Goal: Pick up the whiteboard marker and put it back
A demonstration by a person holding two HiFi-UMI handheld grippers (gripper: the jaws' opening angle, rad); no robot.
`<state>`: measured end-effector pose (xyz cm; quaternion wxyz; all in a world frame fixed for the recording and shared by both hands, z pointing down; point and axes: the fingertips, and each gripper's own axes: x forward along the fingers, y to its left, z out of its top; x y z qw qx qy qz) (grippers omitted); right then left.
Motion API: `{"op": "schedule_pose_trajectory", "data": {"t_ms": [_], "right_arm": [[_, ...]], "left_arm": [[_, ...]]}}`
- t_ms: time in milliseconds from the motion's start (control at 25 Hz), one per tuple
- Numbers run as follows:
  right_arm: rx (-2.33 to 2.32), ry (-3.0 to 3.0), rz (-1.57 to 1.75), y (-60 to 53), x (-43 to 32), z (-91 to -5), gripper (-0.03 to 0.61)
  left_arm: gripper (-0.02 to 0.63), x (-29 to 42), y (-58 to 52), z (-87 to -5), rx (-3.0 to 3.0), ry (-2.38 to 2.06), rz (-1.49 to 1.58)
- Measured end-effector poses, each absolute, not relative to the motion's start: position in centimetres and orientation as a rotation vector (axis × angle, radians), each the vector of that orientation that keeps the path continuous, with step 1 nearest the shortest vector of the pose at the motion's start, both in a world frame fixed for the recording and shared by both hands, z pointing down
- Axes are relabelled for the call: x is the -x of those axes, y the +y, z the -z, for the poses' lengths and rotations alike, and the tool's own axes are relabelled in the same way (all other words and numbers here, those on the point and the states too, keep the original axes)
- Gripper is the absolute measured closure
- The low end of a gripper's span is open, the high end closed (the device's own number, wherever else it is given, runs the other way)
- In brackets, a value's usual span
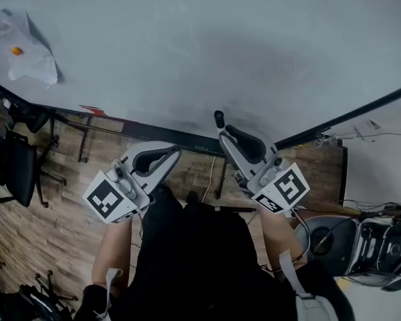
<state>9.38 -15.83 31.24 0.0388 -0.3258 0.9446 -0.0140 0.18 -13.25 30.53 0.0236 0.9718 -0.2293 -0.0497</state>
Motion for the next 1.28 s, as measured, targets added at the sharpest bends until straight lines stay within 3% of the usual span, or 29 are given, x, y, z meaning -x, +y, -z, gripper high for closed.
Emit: {"op": "schedule_pose_trajectory", "data": {"t_ms": [640,1280], "right_arm": [[1.219,3.364,-0.318,-16.1,-9.1,-42.8,0.508],[1.2,3.636,-0.273,-16.2,-9.1,-53.1,0.507]], "left_arm": [[0.606,0.4,-12.8,-34.4,-2.872,-0.676,0.117],[0.606,0.0,-11.5,-36.1,-2.822,-0.593,0.06]]}}
